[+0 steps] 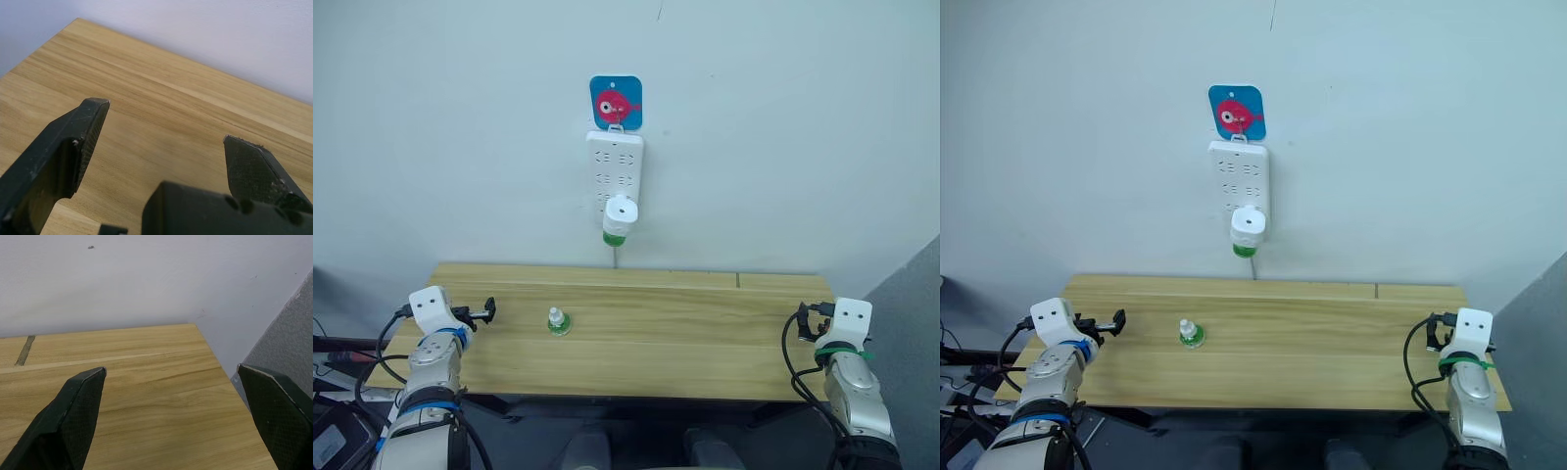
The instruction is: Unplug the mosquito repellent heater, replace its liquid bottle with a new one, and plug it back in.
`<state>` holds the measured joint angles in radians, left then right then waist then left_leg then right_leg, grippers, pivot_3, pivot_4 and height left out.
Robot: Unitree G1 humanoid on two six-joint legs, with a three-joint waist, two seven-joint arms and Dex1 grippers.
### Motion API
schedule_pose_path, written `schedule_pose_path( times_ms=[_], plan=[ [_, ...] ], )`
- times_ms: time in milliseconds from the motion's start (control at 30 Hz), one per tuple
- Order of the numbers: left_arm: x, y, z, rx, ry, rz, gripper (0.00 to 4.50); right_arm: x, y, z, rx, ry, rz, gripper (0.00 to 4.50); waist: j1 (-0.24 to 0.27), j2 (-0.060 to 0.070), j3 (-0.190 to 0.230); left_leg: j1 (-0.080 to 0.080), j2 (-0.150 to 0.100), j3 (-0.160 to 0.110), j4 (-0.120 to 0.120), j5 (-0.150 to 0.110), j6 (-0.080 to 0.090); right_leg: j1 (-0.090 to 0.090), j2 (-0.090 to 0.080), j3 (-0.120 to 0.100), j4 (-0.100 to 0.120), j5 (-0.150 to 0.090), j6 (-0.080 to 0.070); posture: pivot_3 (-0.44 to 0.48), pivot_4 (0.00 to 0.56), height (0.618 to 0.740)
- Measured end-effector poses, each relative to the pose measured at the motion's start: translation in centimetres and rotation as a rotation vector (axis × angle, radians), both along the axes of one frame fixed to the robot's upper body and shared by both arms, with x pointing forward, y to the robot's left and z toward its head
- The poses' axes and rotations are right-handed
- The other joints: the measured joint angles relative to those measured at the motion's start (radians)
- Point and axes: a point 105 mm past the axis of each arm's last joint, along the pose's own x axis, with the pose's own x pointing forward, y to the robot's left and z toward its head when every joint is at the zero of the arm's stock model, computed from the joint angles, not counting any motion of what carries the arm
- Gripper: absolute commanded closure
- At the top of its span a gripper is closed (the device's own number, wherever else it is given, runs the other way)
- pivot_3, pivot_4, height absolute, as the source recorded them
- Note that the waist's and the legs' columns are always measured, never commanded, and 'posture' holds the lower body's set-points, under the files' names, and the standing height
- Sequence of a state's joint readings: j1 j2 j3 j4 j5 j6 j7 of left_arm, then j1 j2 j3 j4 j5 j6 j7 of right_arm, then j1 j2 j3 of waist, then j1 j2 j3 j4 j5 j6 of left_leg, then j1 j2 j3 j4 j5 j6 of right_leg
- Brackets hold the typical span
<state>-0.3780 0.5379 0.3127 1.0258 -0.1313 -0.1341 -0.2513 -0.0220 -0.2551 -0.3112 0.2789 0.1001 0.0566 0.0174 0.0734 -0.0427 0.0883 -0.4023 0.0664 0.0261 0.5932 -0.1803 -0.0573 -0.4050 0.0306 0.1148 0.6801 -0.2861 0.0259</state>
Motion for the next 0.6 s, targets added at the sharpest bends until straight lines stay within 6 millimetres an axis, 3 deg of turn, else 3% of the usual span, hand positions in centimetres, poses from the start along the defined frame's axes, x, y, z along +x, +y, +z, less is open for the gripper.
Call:
schedule_pose_path(
  times_ms=[600],
  plan=[
    [0.04, -0.01, 0.07, -0.005, -0.006, -0.001, 0.0, 0.02, 0.0, 0.03, 0.0, -0.001, 0.0, 0.03, 0.0, 0.0, 0.0, 0.0, 0.0, 0.0, 0.0, 0.0, 0.0, 0.0, 0.0, 0.0, 0.0, 0.0, 0.0, 0.28, 0.096, 0.74]
  ],
)
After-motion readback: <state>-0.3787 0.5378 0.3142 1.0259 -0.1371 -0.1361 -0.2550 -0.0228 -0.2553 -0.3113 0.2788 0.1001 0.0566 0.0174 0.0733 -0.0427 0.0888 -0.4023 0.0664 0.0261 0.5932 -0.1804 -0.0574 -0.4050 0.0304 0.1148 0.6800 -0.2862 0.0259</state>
